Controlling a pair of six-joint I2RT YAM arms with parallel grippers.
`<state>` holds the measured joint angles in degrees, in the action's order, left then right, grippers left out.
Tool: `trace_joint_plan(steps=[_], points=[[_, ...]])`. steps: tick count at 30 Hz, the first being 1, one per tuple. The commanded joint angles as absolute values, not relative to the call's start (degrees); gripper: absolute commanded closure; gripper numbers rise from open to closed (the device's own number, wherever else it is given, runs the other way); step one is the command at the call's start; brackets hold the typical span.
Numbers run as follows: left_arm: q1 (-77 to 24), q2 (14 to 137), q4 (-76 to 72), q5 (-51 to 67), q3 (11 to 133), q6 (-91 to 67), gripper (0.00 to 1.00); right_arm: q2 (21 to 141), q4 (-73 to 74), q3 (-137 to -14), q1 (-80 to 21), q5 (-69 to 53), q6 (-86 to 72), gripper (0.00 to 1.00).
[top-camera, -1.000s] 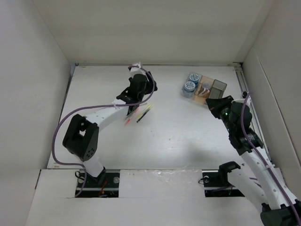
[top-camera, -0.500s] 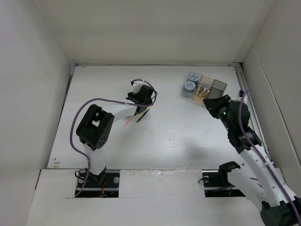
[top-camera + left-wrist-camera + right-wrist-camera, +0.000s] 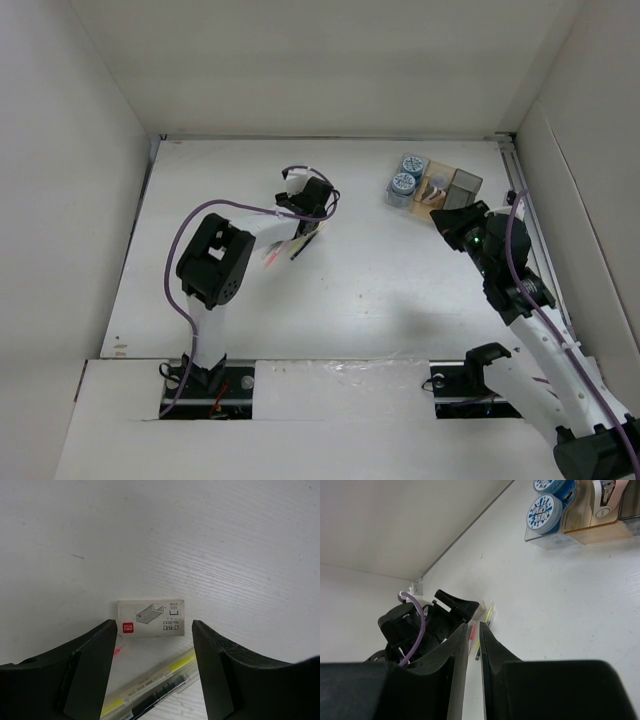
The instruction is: Sort the stationery into containers
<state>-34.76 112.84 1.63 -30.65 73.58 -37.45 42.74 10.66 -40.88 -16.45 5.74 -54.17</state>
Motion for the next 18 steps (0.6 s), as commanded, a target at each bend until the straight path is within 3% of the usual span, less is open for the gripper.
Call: trace_joint_plan(steps=[1,18], points=[[-34.54,112.85,2.72,-32.96,76.03,-37.97,0.42,42.45,7.38,-41.75,-16.0,5.36,-53.61,0.79],[-32.87,117.16,3.25,-30.5,77.7,-37.35,0.42,42.98,6.86,-41.75,-16.0,4.83,-53.61,0.78]])
